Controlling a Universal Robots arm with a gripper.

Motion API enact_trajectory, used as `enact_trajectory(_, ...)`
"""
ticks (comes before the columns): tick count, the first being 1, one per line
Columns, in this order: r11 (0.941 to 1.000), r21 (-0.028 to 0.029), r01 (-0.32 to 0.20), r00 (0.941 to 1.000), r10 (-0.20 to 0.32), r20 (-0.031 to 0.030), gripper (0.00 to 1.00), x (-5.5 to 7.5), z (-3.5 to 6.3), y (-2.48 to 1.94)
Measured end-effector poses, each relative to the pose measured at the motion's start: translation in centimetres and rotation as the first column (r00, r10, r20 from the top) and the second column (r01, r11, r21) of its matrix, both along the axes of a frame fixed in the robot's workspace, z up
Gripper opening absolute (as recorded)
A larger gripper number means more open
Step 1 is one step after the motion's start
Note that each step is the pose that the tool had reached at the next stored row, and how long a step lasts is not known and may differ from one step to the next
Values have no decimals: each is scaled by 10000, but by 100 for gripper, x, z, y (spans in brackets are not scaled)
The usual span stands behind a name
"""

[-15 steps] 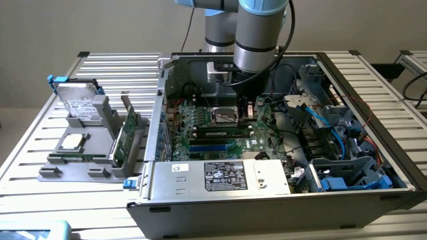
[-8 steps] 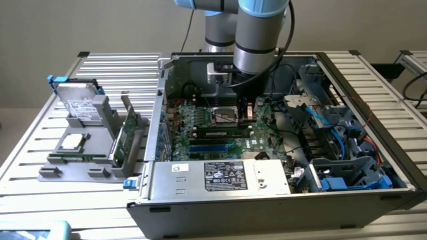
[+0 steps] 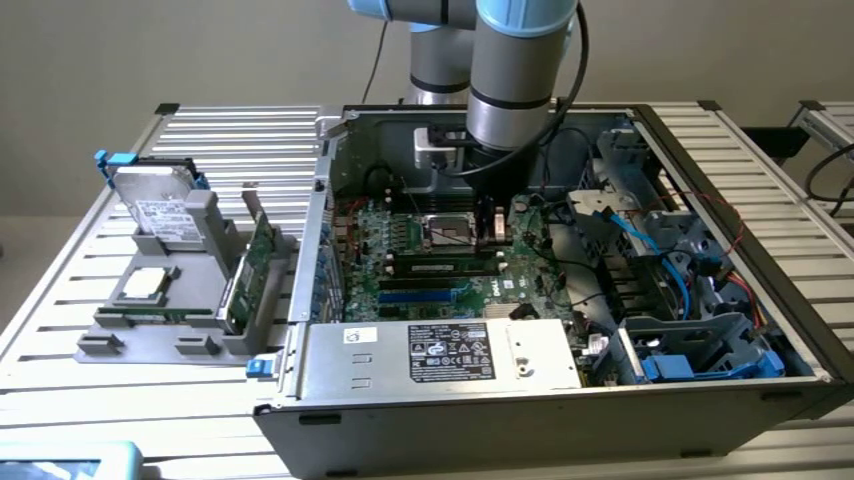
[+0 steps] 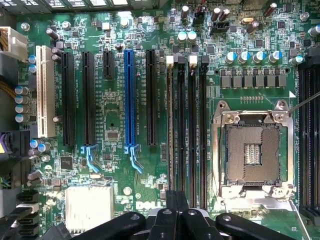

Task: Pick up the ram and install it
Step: 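Press down the ram until it locks into place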

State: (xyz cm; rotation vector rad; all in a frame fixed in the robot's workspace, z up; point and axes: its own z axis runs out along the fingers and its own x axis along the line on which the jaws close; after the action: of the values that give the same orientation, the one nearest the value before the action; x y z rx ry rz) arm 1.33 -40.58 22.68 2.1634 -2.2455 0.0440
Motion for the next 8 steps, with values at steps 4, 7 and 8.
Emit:
enact_trajectory(4,10000,0,1,10000,-1,0,11,0,-5,0)
enact_trajectory(7,10000,-2,1,10000,-1,2,11,0,-8,0)
enact_trajectory(8,10000,-1,2,10000,-2,3,11,0,-6,0)
